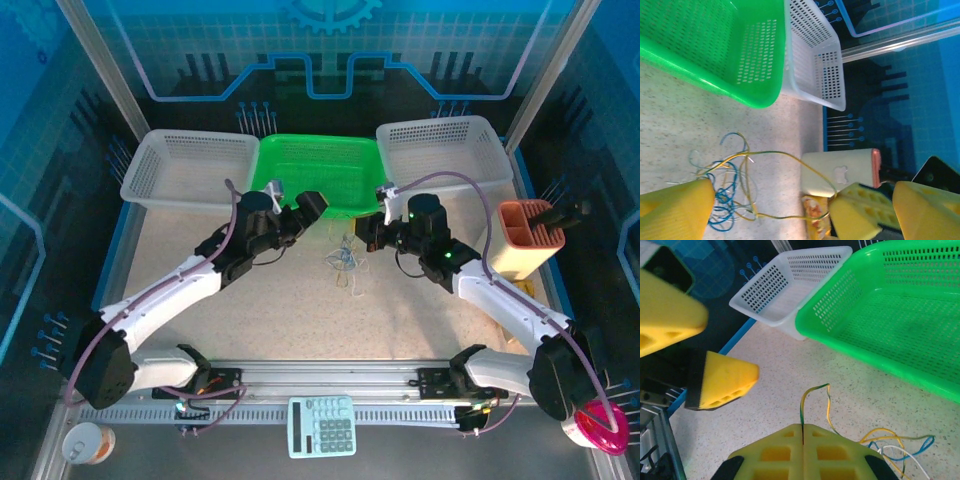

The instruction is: Untangle the cables

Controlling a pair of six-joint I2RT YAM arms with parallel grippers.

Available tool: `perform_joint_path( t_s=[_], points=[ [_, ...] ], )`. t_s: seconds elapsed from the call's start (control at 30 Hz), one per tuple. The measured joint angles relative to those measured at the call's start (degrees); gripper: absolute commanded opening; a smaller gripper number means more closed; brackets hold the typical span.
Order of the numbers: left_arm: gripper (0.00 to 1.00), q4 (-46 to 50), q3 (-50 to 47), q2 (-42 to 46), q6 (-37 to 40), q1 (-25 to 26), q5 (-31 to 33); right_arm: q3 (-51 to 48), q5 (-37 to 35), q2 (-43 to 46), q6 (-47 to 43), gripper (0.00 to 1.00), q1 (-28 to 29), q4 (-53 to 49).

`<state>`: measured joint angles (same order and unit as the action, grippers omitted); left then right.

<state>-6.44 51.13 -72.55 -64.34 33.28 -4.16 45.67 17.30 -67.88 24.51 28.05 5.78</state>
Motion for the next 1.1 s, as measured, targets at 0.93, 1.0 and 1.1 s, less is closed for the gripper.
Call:
perform_joint_path(
  t_s=[0.93, 1.0, 1.1],
  points=[
    [0.70, -16.3, -0.5, -16.9, -13.6, 3.6, 3.2, -3.1, 4.2, -1.1, -3.0, 0.00, -0.2, 2.3],
    [0.62, -16.3, -0.5, -16.9, -12.2, 3.3, 4.0, -4.2, 4.2, -0.1, -2.9, 0.00, -0.7, 2.5],
    [0.47, -16.5, -0.5, -17.1, -10.5, 2.5, 4.8, -5.7, 4.2, 1.4, -2.8, 0.00, -1.6, 3.2]
  ],
)
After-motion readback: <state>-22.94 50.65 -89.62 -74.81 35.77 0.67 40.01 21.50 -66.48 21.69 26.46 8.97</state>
